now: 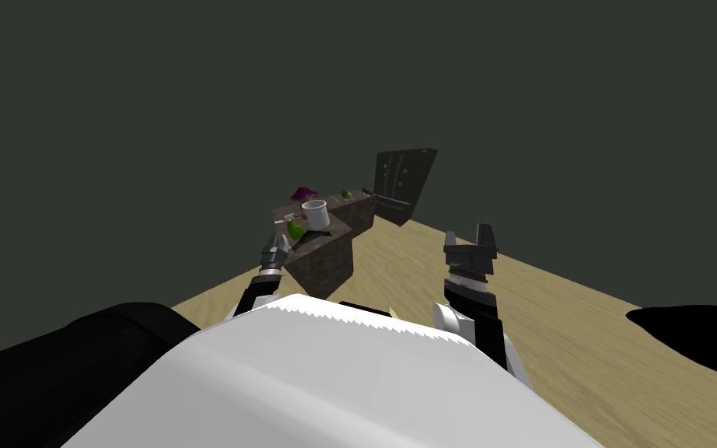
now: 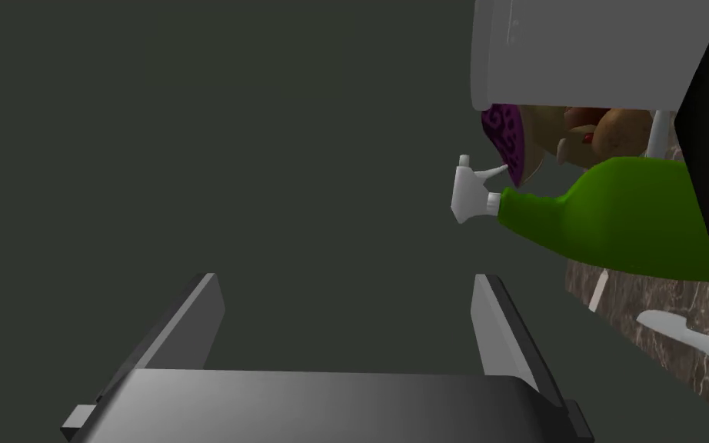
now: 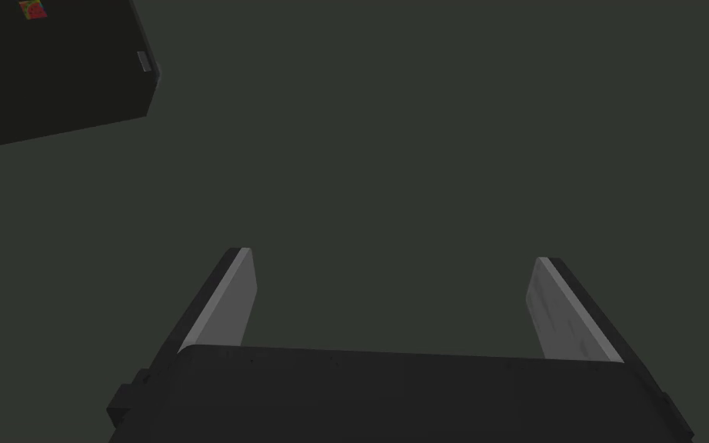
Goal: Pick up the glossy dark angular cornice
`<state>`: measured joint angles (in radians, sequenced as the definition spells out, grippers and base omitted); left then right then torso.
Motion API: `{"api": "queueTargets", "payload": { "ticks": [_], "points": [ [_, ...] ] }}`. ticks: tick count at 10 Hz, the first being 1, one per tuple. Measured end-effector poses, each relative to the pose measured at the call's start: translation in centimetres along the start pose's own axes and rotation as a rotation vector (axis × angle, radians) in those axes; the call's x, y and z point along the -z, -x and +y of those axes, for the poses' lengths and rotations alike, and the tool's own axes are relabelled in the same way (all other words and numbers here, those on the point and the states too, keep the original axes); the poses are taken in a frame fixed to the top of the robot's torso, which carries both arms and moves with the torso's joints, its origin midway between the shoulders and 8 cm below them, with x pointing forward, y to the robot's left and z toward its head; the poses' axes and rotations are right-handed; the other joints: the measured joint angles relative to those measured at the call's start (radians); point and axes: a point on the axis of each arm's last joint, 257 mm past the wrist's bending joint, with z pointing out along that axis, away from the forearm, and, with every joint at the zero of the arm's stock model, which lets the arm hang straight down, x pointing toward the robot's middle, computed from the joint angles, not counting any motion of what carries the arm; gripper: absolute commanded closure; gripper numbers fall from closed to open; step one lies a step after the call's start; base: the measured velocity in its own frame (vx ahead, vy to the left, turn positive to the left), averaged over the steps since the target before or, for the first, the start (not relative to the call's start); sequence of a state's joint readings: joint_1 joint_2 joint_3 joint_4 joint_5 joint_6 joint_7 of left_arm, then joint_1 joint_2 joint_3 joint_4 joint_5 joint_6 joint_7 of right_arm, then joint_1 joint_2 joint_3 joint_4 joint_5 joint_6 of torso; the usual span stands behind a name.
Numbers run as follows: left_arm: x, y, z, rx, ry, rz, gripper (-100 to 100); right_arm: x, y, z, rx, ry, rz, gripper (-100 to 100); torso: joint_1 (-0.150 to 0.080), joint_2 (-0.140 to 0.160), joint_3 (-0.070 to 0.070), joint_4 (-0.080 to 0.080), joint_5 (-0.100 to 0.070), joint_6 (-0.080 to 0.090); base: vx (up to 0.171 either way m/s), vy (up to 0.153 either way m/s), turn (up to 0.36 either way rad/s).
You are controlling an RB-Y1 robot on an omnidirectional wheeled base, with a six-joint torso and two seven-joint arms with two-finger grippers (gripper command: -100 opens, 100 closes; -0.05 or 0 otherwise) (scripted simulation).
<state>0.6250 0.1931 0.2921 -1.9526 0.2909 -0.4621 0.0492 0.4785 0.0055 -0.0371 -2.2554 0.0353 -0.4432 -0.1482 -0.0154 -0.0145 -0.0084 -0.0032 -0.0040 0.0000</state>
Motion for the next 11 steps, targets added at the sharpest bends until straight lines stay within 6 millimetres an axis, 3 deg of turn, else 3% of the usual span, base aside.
{"api": "queueTargets", "payload": {
  "ticks": [7, 11],
  "points": [
    [2.7, 7.0, 4.5, -0.1, 0.133, -0.115, -100, 0.0, 0.0, 0.0, 0.0, 0.0, 0.0, 0, 0.01, -0.004, -0.002, -0.001, 0.002, 0.0, 0.207, -0.134, 0.205],
    [5.0, 9.9, 7.2, -0.123, 0.201, -0.192, -100, 0.0, 0.0, 0.0, 0.0, 0.0, 0.0, 0, 0.014, -0.002, -0.001, -0.001, 0.003, 0.001, 0.198, -0.082, 0.161]
  ]
}}
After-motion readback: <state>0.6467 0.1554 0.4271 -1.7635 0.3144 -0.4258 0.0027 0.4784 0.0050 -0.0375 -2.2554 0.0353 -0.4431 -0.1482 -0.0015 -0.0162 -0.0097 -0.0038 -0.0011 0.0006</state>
